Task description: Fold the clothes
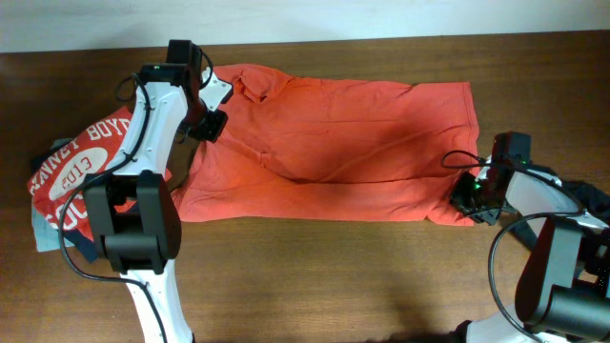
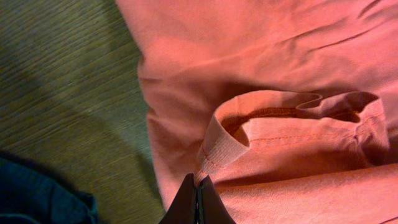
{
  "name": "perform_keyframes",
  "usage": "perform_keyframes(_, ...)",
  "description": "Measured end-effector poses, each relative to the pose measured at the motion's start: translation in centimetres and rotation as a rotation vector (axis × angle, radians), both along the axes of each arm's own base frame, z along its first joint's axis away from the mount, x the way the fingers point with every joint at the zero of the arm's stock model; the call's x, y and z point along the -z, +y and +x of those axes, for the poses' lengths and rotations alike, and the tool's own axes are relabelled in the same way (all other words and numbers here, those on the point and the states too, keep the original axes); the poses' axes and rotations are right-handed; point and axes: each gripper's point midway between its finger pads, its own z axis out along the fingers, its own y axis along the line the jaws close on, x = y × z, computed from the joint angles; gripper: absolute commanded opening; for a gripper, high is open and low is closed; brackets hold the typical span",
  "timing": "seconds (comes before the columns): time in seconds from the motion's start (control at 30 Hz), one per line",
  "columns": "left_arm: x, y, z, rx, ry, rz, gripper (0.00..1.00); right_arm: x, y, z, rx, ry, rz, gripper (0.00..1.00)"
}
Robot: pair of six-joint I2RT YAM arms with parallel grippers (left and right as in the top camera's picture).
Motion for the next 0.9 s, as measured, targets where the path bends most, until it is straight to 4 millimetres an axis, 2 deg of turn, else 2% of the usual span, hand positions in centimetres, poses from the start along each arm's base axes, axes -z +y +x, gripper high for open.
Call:
perform_keyframes(0.2,0.0,0.7,0.0,-0.012,-0.001,0.018,0.00,0.0,-1.6,0.7,0.029,-0.020,-0.095,0.27)
perform_keyframes(0.3,0.0,1.0,0.1,-0.018,-0.002,0.022,0.01,0.0,-2.4,1.1,0.039,-0.035,-0.122,0.39)
perform_keyframes(0.4,0.0,1.1,0.1,-0.019,-0.002,0.022,0.01,-0.2,-2.1,1.5,-0.007,-0.049,-0.095,0.42)
perform_keyframes(0.47,0.0,1.1,0.1,-0.018,-0.002,0.022,0.01,-0.4,-1.8,1.4,-0.028,-0.036,-0.072,0.49)
perform_keyframes(0.5,0.0,1.1,0.1,-0.019,-0.002,0.022,0.05,-0.4,-1.7,1.2,-0.038,-0.022,-0.061,0.52)
perform_keyframes(0.53,0.0,1.1,0.1,-0.019,-0.002,0.022,0.14,-0.6,-1.6,0.9,-0.044,0.000,-0.050,0.52)
perform_keyframes(0.57,0.0,1.1,0.1,-0.022,-0.002,0.022,0.29,-0.9,-1.5,0.5,-0.051,0.027,-0.039,0.52)
perform_keyframes(0.6,0.0,1.1,0.1,-0.025,-0.002,0.024,0.38,-1.1,-1.4,0.3,-0.056,0.039,-0.034,0.52)
perform_keyframes(0.67,0.0,1.2,0.1,-0.024,-0.003,0.028,0.50,-2.0,-1.2,-0.1,-0.061,0.074,-0.019,0.52)
perform_keyframes(0.83,-0.6,1.4,-0.7,-0.041,0.031,0.032,0.51,-4.6,-1.3,0.1,-0.073,0.108,-0.008,0.52)
perform_keyframes(0.9,-1.5,1.4,-0.8,-0.050,0.035,0.031,0.47,-5.2,-1.4,0.3,-0.083,0.110,-0.008,0.45)
